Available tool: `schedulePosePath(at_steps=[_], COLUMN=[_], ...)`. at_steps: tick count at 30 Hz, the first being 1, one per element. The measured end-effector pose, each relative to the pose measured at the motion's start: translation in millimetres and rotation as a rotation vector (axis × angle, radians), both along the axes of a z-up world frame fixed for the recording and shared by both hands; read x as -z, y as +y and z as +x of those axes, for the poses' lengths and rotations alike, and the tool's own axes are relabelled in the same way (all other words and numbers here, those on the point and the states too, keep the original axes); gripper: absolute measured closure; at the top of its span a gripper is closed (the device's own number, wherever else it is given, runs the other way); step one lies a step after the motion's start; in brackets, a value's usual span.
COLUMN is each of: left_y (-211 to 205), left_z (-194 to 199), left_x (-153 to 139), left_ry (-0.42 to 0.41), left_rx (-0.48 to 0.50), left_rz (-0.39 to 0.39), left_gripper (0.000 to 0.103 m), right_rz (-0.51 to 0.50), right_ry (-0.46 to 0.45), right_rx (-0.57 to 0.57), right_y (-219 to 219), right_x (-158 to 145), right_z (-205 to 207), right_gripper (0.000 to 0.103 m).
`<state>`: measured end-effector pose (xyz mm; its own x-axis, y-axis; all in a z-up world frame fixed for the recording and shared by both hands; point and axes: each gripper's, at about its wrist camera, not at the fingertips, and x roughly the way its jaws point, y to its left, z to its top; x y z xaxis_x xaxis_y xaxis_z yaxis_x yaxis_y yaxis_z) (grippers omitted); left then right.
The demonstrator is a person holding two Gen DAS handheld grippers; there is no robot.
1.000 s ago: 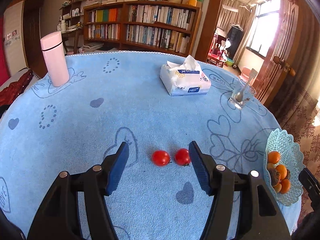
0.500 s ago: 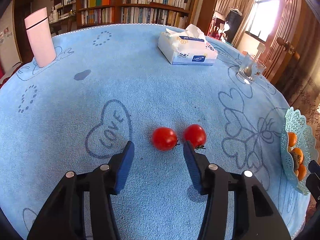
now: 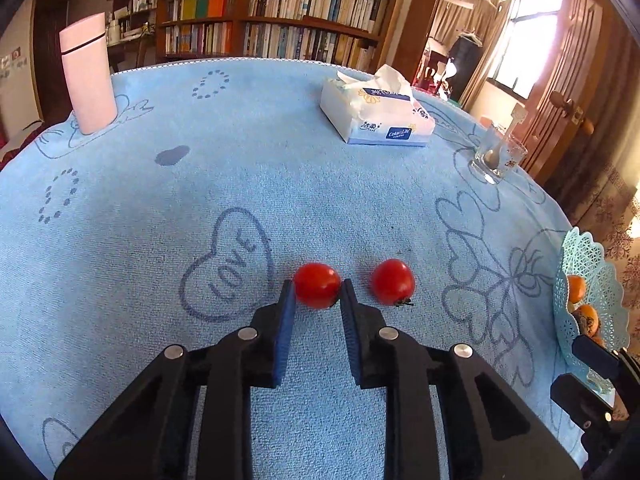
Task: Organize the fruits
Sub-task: 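Grasp a red cherry tomato with the left gripper while the right grasps the other tomato, then carry the tomato into the mint basket and open the right gripper while the left holds its tomato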
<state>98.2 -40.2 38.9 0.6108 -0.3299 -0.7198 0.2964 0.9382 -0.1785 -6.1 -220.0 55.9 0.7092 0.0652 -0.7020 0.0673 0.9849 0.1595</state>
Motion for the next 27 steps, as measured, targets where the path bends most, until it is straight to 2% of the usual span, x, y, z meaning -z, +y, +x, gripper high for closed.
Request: schedulePosePath(at_steps=[7,16,18,22,23,24,26,27], left_y=[25,47,48,50,50,50,50,49], left_z=[-10,-1,-1,1,2,2,2,2], left_x=[-22,-18,-16,-12,-12,-11,-10,-10], left_ry=[-0.063,-0.021,-0.014,-0.001,-0.001,-0.003,-0.016,-0.018], left_rx=[-0.066,-0.109,-0.112,-0.118,-0.121,-0.127,-0.135,-0.132], left_rz=[-0.025,-0.073,-0.079,-0.088,-0.089,-0.091,-0.092,-0.092], left_gripper=[0.082,0.082,0.081,0.080,0.075,0.063,0.054,0.054], right_rz=[-0.022,-0.036,-0.039,-0.043,-0.045,-0.041,-0.030,-0.028], right_ry=[0.022,0.054,0.060,0.100,0.108,0.114,0.110,0.104], right_rx=[-0.072,-0.114,-0.123,-0.126,-0.125,-0.124,-0.119,-0.110], right_y=[28,60,65,70,70,70,66,63], right_x=[5,19,21,32,34,36,35,33], right_z=[38,94,105,126,128,129,126,122], right_gripper=[0.035,0.036,0.042,0.063,0.067,0.069,0.074,0.074])
